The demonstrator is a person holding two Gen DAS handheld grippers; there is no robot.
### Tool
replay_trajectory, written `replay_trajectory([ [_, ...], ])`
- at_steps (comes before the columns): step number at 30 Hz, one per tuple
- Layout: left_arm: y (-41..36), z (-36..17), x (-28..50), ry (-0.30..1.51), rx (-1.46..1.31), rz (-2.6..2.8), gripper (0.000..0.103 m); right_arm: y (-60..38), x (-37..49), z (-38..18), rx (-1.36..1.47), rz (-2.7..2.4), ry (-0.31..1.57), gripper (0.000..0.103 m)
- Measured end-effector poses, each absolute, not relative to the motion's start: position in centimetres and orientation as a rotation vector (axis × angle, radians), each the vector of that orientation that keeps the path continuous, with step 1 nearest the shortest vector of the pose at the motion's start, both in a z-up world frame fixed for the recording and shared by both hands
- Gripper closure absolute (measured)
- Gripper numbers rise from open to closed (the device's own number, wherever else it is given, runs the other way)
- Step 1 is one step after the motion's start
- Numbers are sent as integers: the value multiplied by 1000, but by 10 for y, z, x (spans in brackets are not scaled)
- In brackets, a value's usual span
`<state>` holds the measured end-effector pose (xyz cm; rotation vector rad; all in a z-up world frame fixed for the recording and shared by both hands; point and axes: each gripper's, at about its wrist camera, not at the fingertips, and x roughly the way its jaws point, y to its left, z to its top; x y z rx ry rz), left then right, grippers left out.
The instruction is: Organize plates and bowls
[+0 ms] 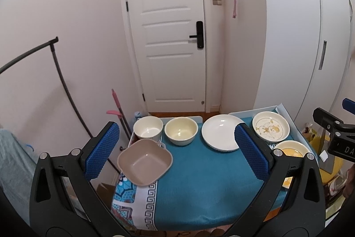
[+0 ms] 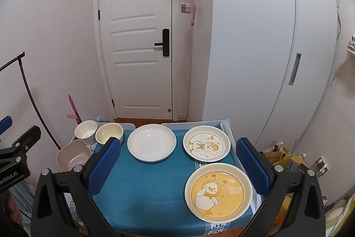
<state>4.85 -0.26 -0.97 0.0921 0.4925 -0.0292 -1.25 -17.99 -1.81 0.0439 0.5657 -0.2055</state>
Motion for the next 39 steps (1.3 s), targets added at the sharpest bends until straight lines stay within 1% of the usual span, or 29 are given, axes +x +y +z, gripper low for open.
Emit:
replay_trajectory([
  [6,-17,-21,83,571,99,-127,0,-205,-5,-35,108,-224,624,0],
  [11,-46,-44,118,656,72,-292,0,-250,-3,-67,178,-286,724,0],
  [14,-81,-71,140,739,86,-385,0,-283,-7,-93,211,-319,789,0],
  [18,-127,-112,159,875,37,-517,0,-327,-13,-128,276,-323,866,0],
  [22,-170,-156,168,986,39,-550,0,-374,-9,-174,355,-278,977,1],
  [23,-181,-168,172,1015,41,-547,0,-383,-8,-183,373,-254,1002,8],
  [24,-192,-182,173,1052,34,-539,1,-391,-8,-192,388,-229,1024,17],
  [25,-198,-193,171,1075,26,-534,2,-400,-6,-203,408,-189,1058,21],
  [26,-205,-202,173,1100,17,-530,3,-407,-4,-211,418,-154,1079,28],
  [27,-212,-215,174,1130,9,-518,5,-413,-4,-216,424,-118,1094,33],
  [29,-224,-233,174,1174,1,-492,13,-422,1,-229,424,-49,1118,38],
  [31,-231,-251,172,1211,-7,-457,23,-428,8,-241,419,20,1138,43],
  [35,-238,-273,172,1254,-20,-412,32,-440,21,-261,404,95,1179,52],
  [37,-241,-281,170,1266,-19,-397,39,-443,27,-270,406,130,1190,59],
  [38,-241,-284,169,1270,-16,-392,41,-444,28,-273,406,147,1191,65],
  [39,-241,-286,168,1275,-12,-386,46,-445,30,-276,403,159,1194,69],
])
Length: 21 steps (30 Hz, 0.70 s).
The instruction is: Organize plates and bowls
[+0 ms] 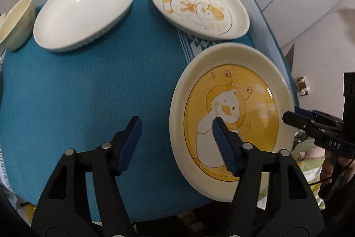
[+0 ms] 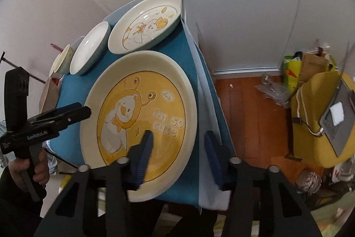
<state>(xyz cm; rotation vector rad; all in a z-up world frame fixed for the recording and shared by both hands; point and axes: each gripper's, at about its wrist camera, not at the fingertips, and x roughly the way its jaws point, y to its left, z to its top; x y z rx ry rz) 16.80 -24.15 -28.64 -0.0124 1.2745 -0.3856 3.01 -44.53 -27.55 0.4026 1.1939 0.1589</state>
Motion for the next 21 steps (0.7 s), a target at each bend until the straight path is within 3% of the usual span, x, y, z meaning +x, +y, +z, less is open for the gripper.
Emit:
replay_trajectory([
  [7,-237,-297,161,1302,-21,-386,77,-448,40,-284,364,186,1194,82],
  [11,-240,-300,157,1311,-24,-403,80,-453,41,-289,373,192,1200,92],
  [21,-244,-296,152,1294,-7,-398,81,-447,42,-288,321,177,1203,92],
])
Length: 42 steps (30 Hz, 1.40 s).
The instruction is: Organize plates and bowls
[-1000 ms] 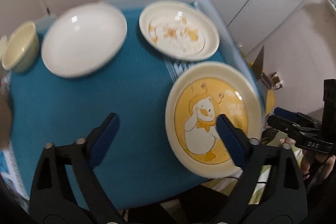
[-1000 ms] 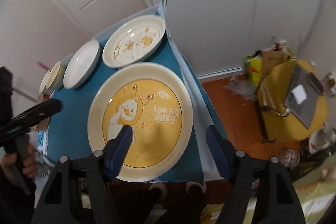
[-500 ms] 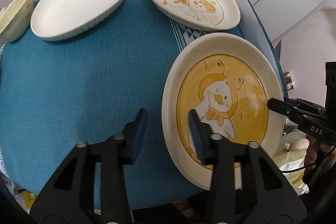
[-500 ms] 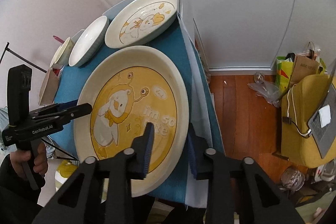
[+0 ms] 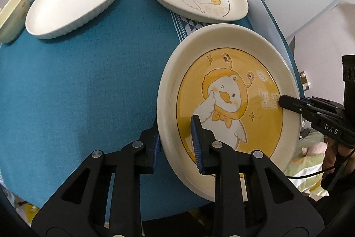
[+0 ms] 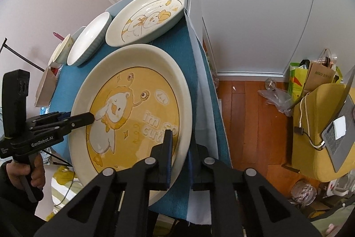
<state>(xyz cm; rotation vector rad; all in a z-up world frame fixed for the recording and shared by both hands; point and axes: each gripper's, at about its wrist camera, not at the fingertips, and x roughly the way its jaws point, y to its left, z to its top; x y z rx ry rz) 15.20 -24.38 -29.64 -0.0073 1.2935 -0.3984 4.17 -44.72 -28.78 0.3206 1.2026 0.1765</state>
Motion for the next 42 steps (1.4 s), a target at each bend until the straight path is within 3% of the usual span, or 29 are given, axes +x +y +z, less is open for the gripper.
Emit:
replay_trajectory([
  [14,-223,-258,137,1207,-40,-384,81,-430,43,-250,232,187,1118,91],
  [26,-99,-187,122,1096,-77,-251,81,-321,77,-198,149,322,1049,91],
  [35,10,-209,117,1158,-107,-161,81,-211,105,-226,128,392,1132,91],
  [42,69,-258,122,1216,-110,-149,81,-156,122,-266,106,385,1200,91],
])
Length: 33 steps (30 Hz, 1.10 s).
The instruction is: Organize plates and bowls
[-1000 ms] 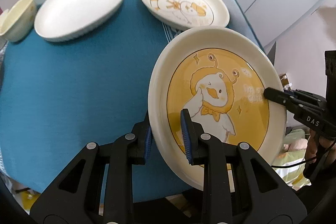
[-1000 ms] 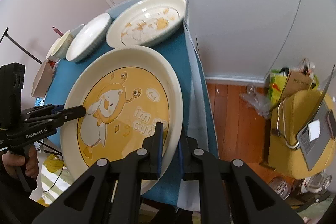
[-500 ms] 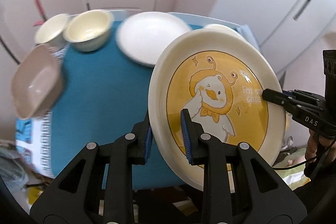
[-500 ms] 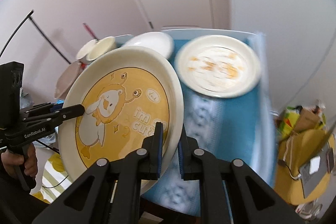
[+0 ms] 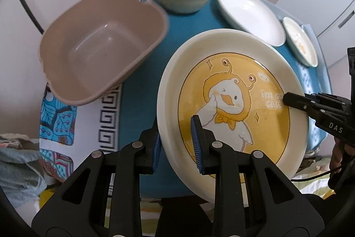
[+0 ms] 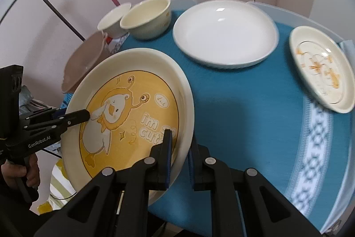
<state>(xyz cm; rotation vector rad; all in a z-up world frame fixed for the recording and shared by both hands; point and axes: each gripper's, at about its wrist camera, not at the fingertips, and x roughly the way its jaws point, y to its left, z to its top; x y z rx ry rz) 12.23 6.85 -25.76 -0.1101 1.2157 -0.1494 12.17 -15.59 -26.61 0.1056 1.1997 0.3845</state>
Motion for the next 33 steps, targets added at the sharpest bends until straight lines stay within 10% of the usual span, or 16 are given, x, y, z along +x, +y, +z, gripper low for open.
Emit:
replay_trajectory([
  [17,80,-283,127,1188,-53,-176,79,-136,121,-294,89,345,1189,89],
  [24,65,-282,132,1171,-6,-184,37,-136,121,-295,139,316,1185,89],
  [33,58,-245,114,1150,100,-181,35,-144,111,-272,121,282,1201,83],
])
